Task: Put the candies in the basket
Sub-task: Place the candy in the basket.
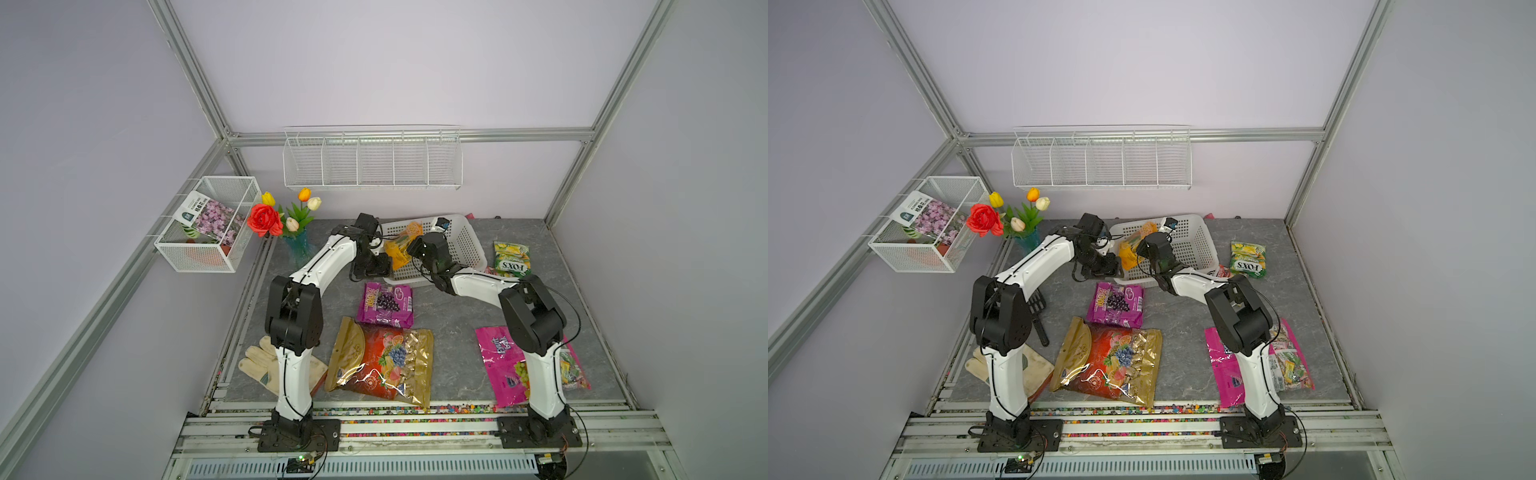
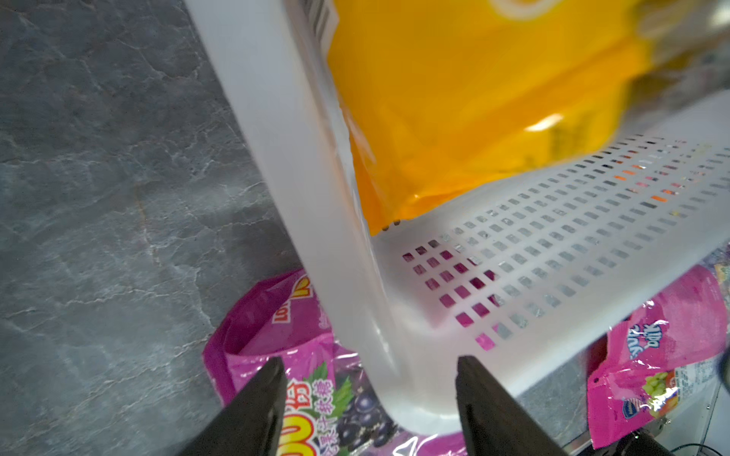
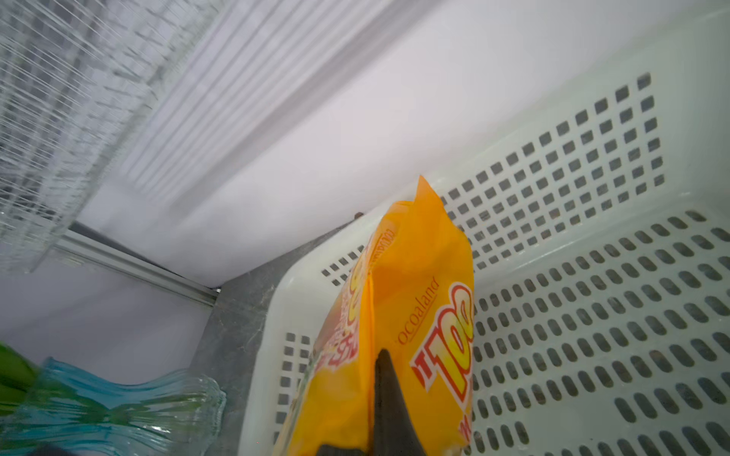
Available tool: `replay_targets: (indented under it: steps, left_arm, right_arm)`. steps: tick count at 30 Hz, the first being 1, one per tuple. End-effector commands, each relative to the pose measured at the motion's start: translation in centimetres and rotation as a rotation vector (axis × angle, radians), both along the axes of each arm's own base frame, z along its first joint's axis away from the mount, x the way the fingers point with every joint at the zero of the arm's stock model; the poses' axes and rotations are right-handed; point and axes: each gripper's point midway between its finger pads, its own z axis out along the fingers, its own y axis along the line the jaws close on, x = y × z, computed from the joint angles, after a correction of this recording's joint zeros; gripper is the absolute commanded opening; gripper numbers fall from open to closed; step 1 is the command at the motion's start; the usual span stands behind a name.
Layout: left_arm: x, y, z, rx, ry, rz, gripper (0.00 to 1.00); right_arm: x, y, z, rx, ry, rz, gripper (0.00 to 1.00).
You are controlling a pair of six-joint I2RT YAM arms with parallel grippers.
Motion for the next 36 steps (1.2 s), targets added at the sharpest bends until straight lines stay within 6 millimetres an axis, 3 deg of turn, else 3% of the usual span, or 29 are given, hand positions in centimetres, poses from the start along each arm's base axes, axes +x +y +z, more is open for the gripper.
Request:
replay_targets:
  steps: [1, 3, 5, 10, 21, 25, 36]
  left_arm:
    - [-0.7, 0.0, 1.0, -0.019, -0.008, -0.015, 0.71]
    - [-0.6, 0.1, 1.0, -0.011, -0.009, -0.008, 0.71]
    - [-0.4, 0.4, 1.0, -0.006, -0.011, 0.003, 0.71]
    - [-0.4, 0.5, 1.0, -0.006, -0.013, 0.002, 0.72]
    - [0.6, 1.1, 1.5, -0.007, -0.035, 0.084, 0.73]
    - [1.1, 0.4, 1.9, -0.07, -0.028, 0.129, 0.74]
    - [2.6, 0.0, 1.9, -0.134, -0.028, 0.213, 0.77]
  right_arm:
    - [1.0, -0.6, 0.1, 0.003, -0.045, 0.021, 0.0]
    - [0.8, -0.8, -1.0, -0.003, -0.01, 0.045, 0.16]
    - [0.5, -1.3, -1.8, -0.027, 0.027, 0.044, 0.24]
    - [-0.2, -2.4, -0.9, -0.154, 0.078, 0.1, 0.43]
    - [-3.9, -4.8, 0.7, -0.329, 0.158, 0.384, 0.56]
    - [-4.2, -5.0, 0.6, -0.356, 0.225, 0.452, 0.59]
    - [-1.7, -5.7, -3.9, -0.389, 0.43, 0.384, 0.74]
